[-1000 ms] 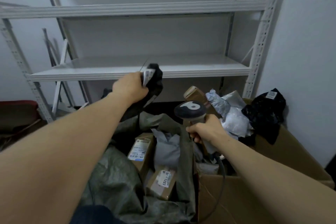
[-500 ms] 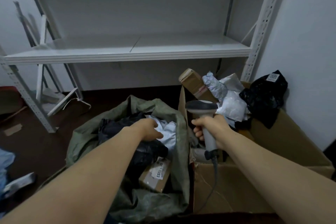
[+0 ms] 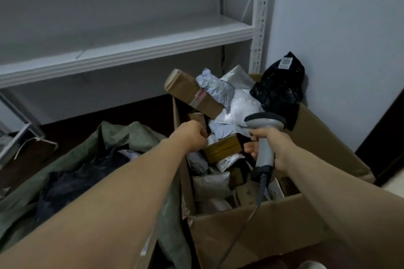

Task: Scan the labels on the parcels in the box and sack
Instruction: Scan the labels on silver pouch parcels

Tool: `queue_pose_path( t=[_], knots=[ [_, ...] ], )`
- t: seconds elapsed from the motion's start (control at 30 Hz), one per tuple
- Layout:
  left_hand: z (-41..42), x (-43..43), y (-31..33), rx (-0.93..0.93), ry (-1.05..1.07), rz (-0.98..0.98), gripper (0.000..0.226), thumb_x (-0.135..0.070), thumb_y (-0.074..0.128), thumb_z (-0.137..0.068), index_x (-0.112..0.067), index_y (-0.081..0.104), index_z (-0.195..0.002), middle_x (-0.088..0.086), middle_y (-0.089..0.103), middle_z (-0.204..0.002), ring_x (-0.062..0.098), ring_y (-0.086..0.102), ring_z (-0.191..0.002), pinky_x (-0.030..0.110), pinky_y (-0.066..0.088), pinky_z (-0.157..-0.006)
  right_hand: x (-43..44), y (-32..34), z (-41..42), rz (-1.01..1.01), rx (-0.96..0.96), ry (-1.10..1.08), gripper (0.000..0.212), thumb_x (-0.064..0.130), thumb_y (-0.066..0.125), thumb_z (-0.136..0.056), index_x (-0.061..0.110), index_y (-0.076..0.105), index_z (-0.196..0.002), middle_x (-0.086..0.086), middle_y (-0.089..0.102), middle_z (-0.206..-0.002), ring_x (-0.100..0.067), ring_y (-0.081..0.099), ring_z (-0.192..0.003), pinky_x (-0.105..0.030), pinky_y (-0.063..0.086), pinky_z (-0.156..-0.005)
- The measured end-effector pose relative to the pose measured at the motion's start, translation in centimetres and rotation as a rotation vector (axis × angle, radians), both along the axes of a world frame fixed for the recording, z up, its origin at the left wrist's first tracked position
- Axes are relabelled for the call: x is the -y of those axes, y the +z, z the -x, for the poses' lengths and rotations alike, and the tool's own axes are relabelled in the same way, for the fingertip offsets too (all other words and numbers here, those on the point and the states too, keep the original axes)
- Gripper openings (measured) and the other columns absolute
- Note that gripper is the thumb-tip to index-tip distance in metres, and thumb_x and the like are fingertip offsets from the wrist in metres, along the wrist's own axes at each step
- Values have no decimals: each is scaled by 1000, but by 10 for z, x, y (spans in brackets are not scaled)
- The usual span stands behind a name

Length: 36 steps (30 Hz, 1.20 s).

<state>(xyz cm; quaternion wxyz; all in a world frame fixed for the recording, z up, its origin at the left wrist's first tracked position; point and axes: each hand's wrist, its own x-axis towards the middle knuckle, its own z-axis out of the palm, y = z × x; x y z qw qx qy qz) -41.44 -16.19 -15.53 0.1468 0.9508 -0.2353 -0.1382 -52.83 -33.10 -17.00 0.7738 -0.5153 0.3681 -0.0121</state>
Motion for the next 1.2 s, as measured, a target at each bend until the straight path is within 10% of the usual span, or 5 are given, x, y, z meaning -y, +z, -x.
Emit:
queue_pose_path(
  t=[0.13, 0.6, 0.87, 1.03, 1.2],
  knots=[
    [-52, 36, -8, 66, 58, -42, 10, -18, 59, -84, -10, 64, -86, 5, 60, -88, 19, 57, -82, 26, 44, -65, 29, -16, -48, -31, 76, -2, 12, 12, 64, -85, 1, 59, -86, -13, 66, -62, -14, 56, -42, -20, 43, -38],
    [-208, 103, -18, 323, 35, -10, 35, -26, 53, -94, -5, 54, -123, 14, 53, -126, 30, 51, -116, 32, 41, -89, 48, -41, -198, -121, 177, 67, 12, 7, 63, -83, -5, 62, -87, -15, 65, -61, -14, 54, -39, -20, 41, -37],
    [-263, 154, -41, 543, -316, -518, 75, -12, 45, -98, -24, -7, -152, 2, -15, -160, 23, -20, -145, 44, 22, -114, 87, -81, -189, -91, 80, 111, 19, 10, 60, -84, -9, 63, -90, -11, 62, -52, -13, 51, -36, -17, 40, -37],
    [-256, 162, -85, 653, -276, -641, 63, -27, 33, -101, -30, -4, -152, 8, 22, -154, 28, 24, -141, 48, 26, -107, 100, -100, -176, -61, 95, 63, 15, 9, 61, -83, -6, 64, -85, -13, 65, -60, -15, 54, -41, -21, 42, -40],
    [-230, 163, -85, 674, -229, -416, 36, -24, 37, -98, -22, 45, -133, 6, 52, -126, 27, 49, -119, 38, 34, -99, 103, -100, -161, -40, 84, 26, 13, 8, 62, -83, -4, 64, -81, -13, 65, -61, -16, 52, -42, -23, 41, -40]
  ],
)
